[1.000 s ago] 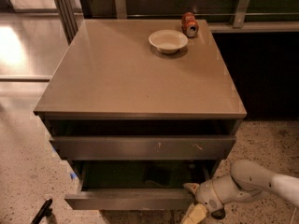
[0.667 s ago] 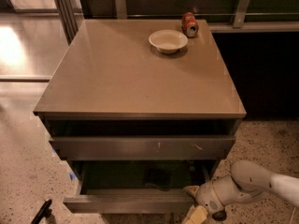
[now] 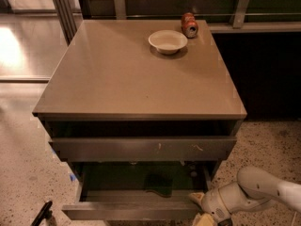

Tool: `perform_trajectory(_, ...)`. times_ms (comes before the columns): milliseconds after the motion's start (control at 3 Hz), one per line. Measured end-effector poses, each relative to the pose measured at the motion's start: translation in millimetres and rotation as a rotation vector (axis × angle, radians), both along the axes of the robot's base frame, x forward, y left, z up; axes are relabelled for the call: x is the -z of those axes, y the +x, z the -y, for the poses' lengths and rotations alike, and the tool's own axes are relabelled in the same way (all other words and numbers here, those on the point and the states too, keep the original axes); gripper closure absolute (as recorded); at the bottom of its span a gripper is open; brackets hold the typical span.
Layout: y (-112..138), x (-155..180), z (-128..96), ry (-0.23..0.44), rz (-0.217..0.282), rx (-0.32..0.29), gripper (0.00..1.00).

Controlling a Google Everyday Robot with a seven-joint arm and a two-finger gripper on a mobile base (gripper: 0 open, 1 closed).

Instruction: Open middle drawer

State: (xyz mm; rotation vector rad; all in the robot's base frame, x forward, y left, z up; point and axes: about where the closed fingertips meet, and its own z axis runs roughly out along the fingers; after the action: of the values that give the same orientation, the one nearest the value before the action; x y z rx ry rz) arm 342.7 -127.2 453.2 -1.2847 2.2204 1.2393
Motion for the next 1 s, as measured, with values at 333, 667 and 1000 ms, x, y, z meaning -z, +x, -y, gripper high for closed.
perform_trajectory(333, -24.8, -1.7, 11.0, 0.009, 0.011, -0.007, 0.00)
perform_trajectory(667, -27.2, -1.5, 11.0, 0.008, 0.010, -0.009, 0.00)
perform_trajectory(1000, -56.8, -3.1, 11.1, 0.031, 0.023, -0.048, 0.00)
